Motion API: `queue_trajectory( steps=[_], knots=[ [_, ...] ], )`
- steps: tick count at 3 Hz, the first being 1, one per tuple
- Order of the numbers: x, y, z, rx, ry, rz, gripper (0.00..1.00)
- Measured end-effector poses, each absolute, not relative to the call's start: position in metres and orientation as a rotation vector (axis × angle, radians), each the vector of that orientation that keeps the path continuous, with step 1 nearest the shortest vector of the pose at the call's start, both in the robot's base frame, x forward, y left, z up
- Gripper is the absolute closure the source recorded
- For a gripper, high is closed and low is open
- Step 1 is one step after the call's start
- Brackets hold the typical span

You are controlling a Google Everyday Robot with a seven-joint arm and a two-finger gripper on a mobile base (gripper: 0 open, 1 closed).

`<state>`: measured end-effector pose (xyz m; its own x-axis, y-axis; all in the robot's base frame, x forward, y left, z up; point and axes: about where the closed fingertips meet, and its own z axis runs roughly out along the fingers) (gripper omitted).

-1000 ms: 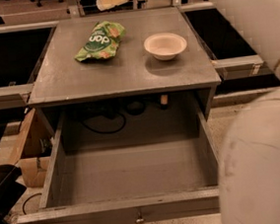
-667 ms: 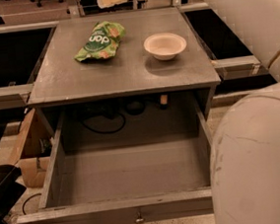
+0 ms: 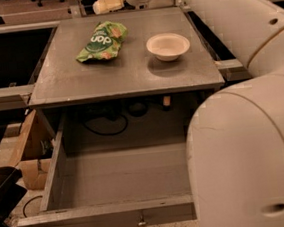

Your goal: Place green rice chip bag into top drawer

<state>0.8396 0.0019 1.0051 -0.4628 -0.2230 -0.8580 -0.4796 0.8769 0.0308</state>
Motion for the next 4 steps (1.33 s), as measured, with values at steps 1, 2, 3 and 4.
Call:
queue_trajectory(
  steps=[1, 2, 3, 4],
  knots=[
    [0.872, 0.034, 0.971, -0.498, 2.122, 0.312, 0.0],
    [0.897, 0.063, 0.94, -0.482, 2.171, 0.278, 0.0],
    [0.91, 0.082, 0.915, -0.461, 2.213, 0.269, 0.0],
    [0.917, 0.093, 0.89, -0.446, 2.264, 0.251, 0.0]
  ],
)
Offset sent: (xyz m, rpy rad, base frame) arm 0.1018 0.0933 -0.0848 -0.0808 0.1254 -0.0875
